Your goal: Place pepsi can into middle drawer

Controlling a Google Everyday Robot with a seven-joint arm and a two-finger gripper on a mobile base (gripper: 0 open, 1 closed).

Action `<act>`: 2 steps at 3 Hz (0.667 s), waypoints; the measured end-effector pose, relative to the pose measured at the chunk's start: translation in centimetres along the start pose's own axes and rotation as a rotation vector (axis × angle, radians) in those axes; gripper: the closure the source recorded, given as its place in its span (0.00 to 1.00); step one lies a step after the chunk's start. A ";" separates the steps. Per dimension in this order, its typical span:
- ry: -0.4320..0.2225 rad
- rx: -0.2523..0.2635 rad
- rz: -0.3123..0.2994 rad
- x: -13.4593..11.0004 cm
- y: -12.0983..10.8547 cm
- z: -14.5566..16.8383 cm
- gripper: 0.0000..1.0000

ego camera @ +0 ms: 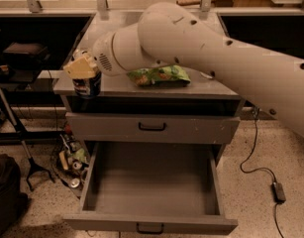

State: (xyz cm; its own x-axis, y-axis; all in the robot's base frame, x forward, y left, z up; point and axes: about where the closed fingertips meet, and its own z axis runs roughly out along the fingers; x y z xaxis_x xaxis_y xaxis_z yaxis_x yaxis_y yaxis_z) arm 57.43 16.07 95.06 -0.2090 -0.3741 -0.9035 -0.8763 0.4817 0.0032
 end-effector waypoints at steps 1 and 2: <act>0.009 -0.056 -0.092 2.5 1.5 0.0 1.00; 0.016 -0.084 -0.175 5.9 2.5 1.7 1.00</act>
Offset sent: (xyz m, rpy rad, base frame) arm -0.0321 0.0075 -0.1091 -0.1107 -0.1654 0.2115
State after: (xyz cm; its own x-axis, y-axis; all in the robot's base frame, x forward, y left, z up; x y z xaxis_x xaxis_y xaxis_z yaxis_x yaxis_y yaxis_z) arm 54.75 16.45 89.01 -0.0567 -0.4590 -0.8866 -0.9330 0.3405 -0.1166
